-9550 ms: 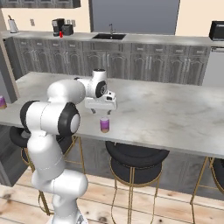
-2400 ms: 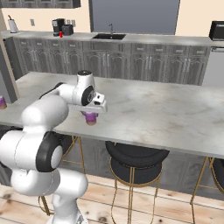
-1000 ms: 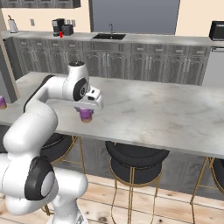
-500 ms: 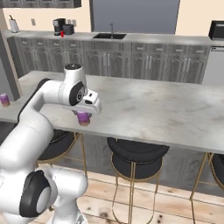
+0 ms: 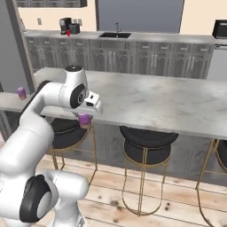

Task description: Four empty soda cans are scattered around the kitchen. Gather all the cans and cluster them next to the stove for recycling.

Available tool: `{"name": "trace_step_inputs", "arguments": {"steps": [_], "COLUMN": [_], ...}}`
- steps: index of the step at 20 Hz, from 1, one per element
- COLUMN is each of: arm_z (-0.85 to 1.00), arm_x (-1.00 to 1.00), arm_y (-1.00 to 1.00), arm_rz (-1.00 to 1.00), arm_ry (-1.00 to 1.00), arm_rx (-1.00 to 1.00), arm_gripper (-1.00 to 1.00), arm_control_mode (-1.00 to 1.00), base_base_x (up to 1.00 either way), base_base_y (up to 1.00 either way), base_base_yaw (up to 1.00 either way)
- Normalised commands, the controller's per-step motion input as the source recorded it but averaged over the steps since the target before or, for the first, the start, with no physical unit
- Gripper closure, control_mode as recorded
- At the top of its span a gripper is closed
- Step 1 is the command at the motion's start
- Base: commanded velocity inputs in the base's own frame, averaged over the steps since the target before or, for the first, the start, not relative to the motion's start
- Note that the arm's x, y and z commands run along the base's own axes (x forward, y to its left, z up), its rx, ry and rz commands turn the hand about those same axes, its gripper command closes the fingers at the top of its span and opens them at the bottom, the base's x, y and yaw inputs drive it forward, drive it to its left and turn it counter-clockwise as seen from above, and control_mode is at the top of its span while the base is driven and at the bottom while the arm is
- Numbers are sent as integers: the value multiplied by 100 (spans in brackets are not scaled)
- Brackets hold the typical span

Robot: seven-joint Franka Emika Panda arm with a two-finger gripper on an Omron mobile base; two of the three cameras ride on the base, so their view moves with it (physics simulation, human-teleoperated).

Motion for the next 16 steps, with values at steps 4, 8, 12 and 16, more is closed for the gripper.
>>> {"name": "trace_step_inputs", "arguments": {"steps": [4, 8, 12, 16], "arm_z": [0, 0, 0, 0], "arm_x": [0, 0, 0, 0], "arm_y": [0, 0, 0, 0], "arm_rz": [0, 0, 0, 0], "arm_ry": [0, 0, 0, 0], "arm_rx": [0, 0, 0, 0], "arm_gripper": [100, 100, 100, 100], "arm_control_mode": [100, 100, 100, 100], "base_base_x": [-77, -74, -71, -67], "base_base_y": [59, 67, 80, 84], "base_base_yaw": [2, 4, 7, 10]}}
